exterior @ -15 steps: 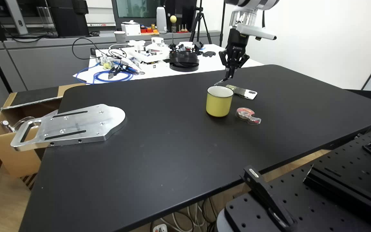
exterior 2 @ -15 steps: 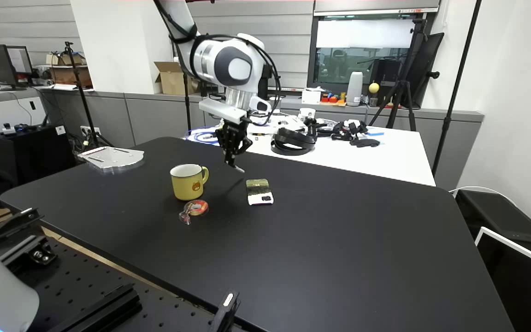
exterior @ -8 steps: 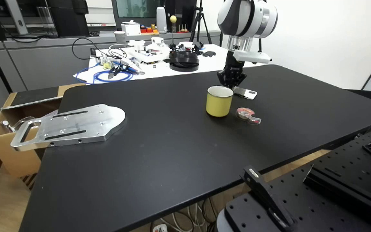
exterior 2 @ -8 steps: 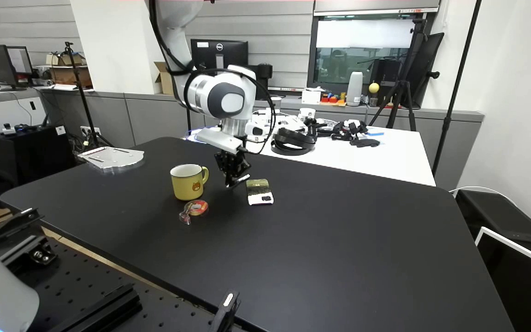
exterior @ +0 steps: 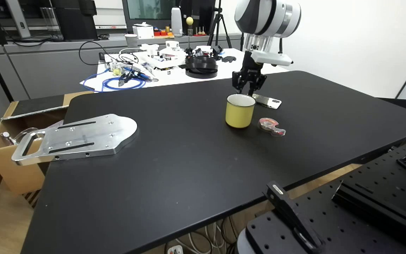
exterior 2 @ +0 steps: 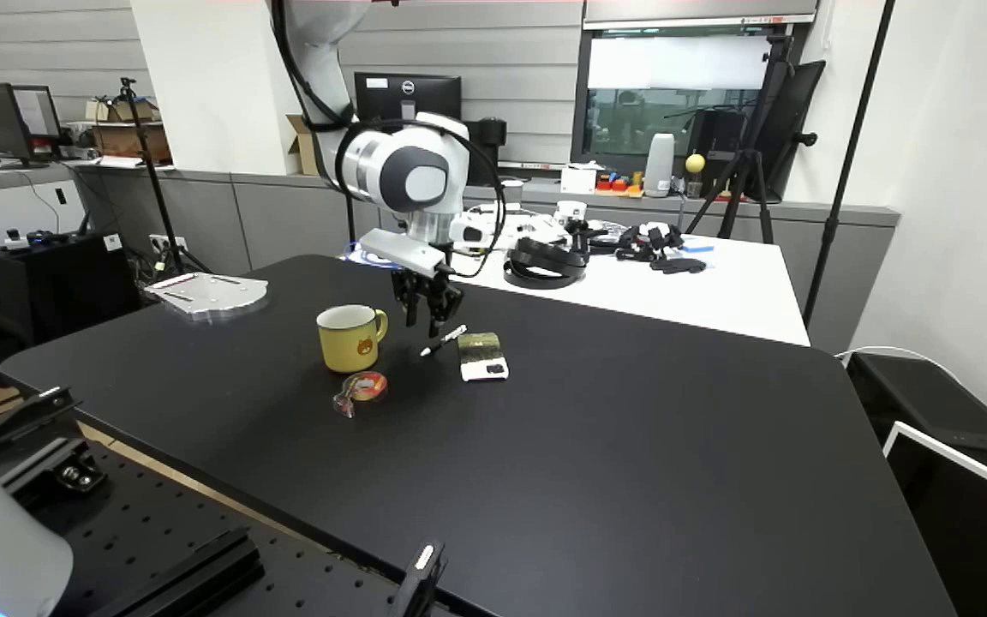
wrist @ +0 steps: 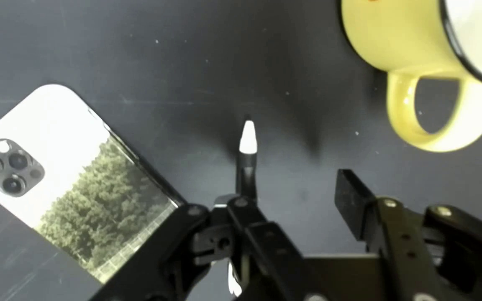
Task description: Take the pen out of the cup and put it on the table
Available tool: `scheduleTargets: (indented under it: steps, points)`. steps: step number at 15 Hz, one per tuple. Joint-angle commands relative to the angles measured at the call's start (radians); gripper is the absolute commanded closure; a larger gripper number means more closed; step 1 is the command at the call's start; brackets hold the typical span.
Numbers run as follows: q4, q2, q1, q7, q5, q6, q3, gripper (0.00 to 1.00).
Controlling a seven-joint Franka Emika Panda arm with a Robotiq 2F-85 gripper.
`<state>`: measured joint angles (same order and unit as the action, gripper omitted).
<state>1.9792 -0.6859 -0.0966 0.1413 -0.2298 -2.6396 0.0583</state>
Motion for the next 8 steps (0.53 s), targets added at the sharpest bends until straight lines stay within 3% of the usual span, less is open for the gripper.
scheduleTargets:
  steps: [1,2,3,6,8]
  points:
    - [0.042,0.11,-0.058,0.034,-0.03,0.043,0.065,0.16]
    - [0.045,0.131,-0.073,0.049,-0.046,0.062,0.082,0.1]
    - [0.004,0.064,-0.032,0.011,-0.015,0.03,0.047,0.27]
    - [0.016,0.11,-0.05,0.034,-0.034,0.061,0.064,0.1]
    - [0.025,0.114,-0.053,0.038,-0.035,0.062,0.064,0.1]
